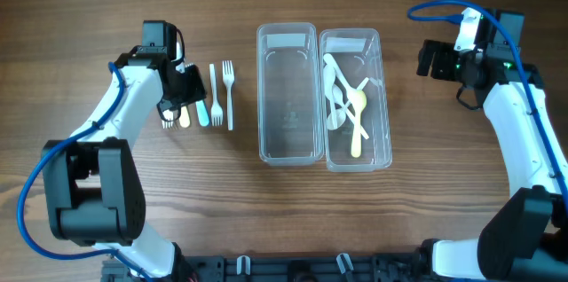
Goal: Pack container
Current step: 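Move the left gripper over the light-blue fork and grasp it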
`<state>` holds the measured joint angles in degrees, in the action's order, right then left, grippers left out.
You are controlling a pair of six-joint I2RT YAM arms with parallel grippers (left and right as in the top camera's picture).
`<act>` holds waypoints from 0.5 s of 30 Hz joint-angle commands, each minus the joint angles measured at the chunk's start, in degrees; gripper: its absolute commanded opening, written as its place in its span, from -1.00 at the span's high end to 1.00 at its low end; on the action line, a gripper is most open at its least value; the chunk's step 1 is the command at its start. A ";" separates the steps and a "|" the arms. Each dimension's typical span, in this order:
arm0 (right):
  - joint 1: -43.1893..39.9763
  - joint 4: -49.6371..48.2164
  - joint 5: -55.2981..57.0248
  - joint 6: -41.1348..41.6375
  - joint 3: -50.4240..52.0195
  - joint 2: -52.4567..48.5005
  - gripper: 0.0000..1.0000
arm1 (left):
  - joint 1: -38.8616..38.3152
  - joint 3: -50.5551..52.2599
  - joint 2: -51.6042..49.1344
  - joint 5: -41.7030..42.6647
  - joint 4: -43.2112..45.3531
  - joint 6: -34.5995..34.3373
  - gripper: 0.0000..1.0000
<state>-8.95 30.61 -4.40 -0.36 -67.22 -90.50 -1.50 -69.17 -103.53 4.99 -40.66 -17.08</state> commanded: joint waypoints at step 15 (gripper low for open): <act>-0.07 -0.17 0.57 -0.98 0.39 0.81 -0.99 | -0.33 -0.17 -3.21 -3.82 7.67 -3.34 0.11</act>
<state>-8.95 30.61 -4.40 -0.36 -67.22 -90.50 -1.50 -69.17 -104.05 2.35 -33.93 -19.03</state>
